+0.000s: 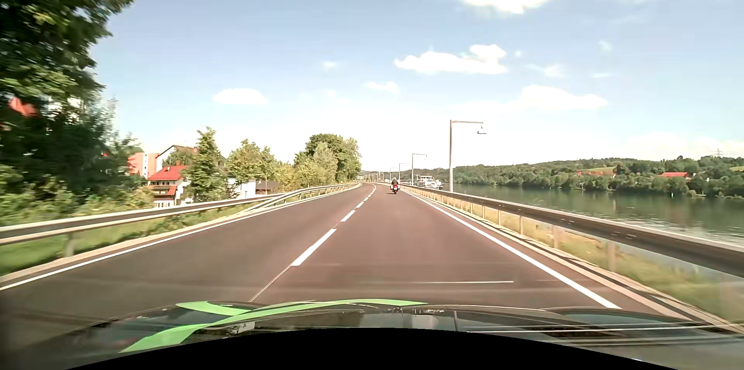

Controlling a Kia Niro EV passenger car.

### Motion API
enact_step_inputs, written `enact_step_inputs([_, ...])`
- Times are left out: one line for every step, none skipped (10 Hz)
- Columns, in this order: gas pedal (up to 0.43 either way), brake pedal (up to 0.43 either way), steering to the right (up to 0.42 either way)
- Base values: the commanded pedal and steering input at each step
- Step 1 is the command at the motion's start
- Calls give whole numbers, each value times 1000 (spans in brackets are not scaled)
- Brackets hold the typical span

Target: Follow the waypoints while adhering to traffic rules and regulations

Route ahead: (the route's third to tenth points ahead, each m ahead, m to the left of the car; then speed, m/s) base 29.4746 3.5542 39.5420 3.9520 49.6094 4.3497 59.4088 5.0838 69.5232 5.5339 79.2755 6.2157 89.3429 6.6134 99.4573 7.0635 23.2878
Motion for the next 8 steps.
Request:
enact_step_inputs([268,0,-3])
enact_step_inputs([268,0,-3])
enact_step_inputs([268,0,-3])
enact_step_inputs([268,0,-3])
enact_step_inputs([268,0,-3])
enact_step_inputs([280,0,-3])
enact_step_inputs([287,0,-4])
enact_step_inputs([287,0,-5])
